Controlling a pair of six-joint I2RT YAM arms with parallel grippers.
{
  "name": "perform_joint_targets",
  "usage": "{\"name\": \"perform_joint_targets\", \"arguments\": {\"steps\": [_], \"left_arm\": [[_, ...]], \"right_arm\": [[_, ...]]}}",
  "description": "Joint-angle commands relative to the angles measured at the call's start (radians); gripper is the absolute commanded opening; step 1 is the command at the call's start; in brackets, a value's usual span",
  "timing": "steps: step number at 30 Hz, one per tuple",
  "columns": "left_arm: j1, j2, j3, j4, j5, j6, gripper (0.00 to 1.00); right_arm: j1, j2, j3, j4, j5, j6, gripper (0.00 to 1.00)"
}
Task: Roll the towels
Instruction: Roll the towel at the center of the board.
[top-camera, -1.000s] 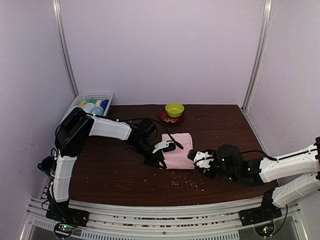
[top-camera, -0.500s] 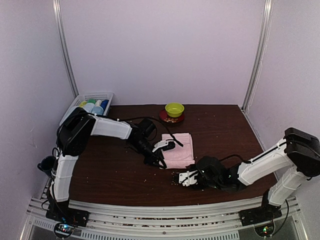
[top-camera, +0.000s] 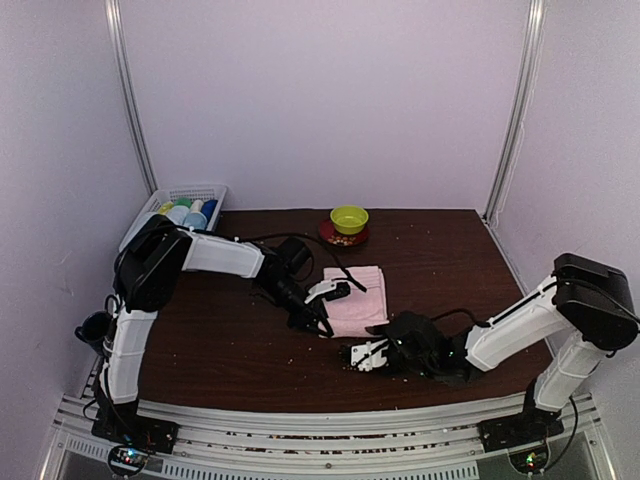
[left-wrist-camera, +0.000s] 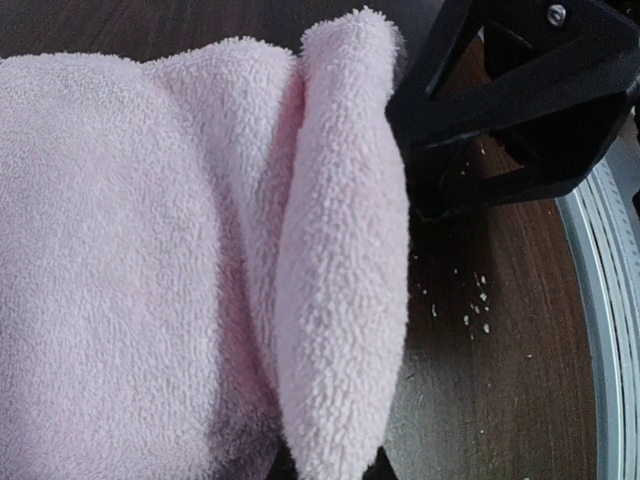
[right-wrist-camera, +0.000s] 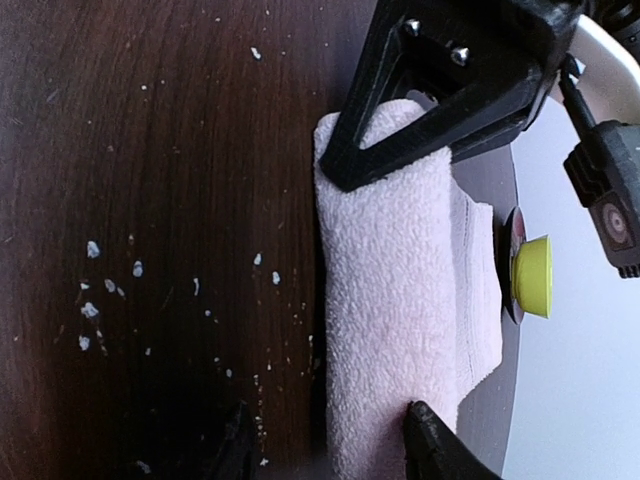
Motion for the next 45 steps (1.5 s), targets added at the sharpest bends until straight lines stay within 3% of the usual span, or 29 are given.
{"name": "perform_joint_targets", "arguments": {"steps": [1,6,17,21,28,37,41,45], "left_arm": [[0.012,0.076,-0.028,-0.092,-0.106,-0.015,0.00],[0.016,0.077,-0.031,-0.091,-0.102,-0.019,0.00],[0.024,0.064,-0.047,-0.082,-0.094,-0.021,0.00],[0.026,0.027,-0.081,-0.041,-0.116,-0.027,0.13],[0.028,-0.109,-0.204,0.101,-0.209,-0.054,0.57],[0.034,-0.332,-0.368,0.328,-0.419,-0.085,0.67],[0.042,-0.492,-0.556,0.583,-0.526,-0.093,0.76],[0.054,-0.647,-0.797,0.893,-0.541,-0.088,0.90]], "right_arm": [[-0.007,0.057,0.048,-0.016,0.035,-0.008,0.50],[-0.027,0.109,0.085,-0.043,0.060,0.006,0.47],[-0.083,0.179,0.194,-0.218,0.008,0.057,0.27],[-0.098,0.188,0.226,-0.278,-0.027,0.075,0.19],[-0.117,0.203,0.279,-0.367,-0.080,0.105,0.05],[-0.128,0.185,0.357,-0.522,-0.168,0.143,0.00],[-0.145,0.181,0.405,-0.609,-0.232,0.161,0.00],[-0.175,0.181,0.472,-0.712,-0.326,0.188,0.00]]}}
